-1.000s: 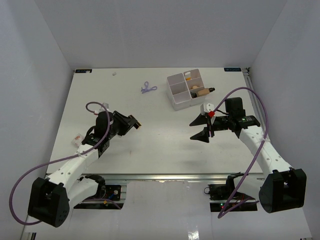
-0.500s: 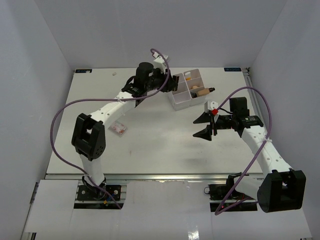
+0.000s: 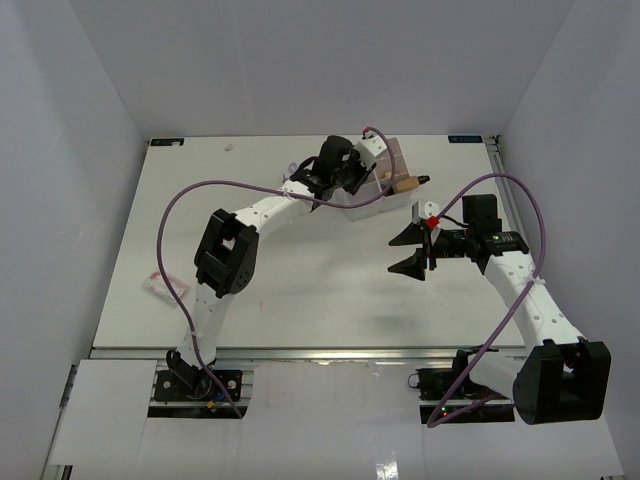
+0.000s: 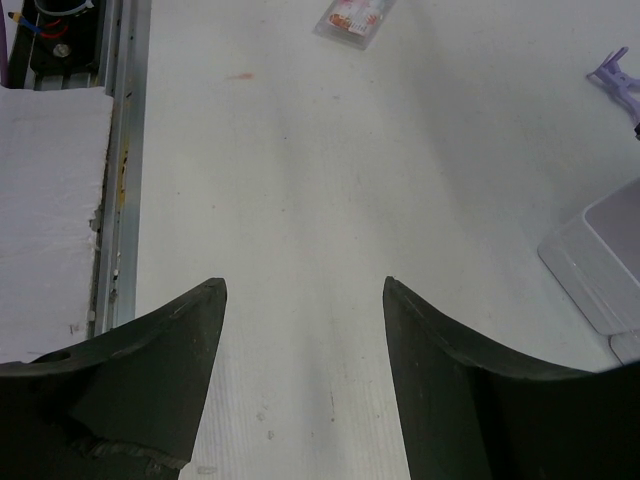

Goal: Organize the makeup

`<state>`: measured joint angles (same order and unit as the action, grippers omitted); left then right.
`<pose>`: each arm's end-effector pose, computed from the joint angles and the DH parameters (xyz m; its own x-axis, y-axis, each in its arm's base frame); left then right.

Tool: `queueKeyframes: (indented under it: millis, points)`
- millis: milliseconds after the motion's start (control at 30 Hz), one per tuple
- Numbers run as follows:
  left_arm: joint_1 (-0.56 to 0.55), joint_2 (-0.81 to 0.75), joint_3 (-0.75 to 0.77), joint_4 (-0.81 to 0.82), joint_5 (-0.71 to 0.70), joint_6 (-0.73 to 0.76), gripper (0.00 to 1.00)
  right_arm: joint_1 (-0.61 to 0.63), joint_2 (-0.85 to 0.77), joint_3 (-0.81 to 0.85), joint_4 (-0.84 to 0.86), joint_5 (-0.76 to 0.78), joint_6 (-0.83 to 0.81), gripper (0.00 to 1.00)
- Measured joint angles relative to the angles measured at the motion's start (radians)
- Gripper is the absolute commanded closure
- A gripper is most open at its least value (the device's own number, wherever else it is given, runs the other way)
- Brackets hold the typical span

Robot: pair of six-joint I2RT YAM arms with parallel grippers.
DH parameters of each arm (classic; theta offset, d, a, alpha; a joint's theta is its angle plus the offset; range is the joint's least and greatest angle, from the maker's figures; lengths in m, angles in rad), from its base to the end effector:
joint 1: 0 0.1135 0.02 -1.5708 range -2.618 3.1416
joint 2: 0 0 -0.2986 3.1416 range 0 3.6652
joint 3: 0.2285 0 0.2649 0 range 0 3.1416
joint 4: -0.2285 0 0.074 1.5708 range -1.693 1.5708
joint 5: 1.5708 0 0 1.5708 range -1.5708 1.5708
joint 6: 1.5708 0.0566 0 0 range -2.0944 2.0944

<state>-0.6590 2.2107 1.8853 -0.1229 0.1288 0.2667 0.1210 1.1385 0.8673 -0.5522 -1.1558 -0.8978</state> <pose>0.4535 -0.3604 0.2710 -0.1464 0.4440 -0.8840 0.7644 0.6180 0.1838 0.2175 0.0786 0.3023 0.0670 -0.3094 -0.9486 -0.9846 0.1335 -0.1131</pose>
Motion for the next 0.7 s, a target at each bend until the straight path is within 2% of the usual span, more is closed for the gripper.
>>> queueKeyframes:
  millis: [300,400,500,533,700]
  points:
    - [-0.004,0.055,0.015,-0.004,-0.124,0.137,0.74,-0.004,0.000,0.000,0.000,0.000,0.000,0.29]
    - [-0.007,0.055,0.015,0.000,-0.145,0.162,0.65,-0.006,0.002,0.000,0.000,-0.001,0.000,0.29]
    - [-0.012,0.055,0.015,0.004,-0.159,0.178,0.44,-0.008,0.005,0.000,0.000,-0.001,0.000,0.29]
    - [-0.013,0.055,0.015,0.004,-0.163,0.183,0.40,-0.008,0.005,0.000,0.000,-0.001,0.000,0.29]
    - [-0.024,0.055,0.015,0.009,-0.180,0.180,0.30,-0.009,0.011,0.000,0.000,0.000,0.000,0.29]
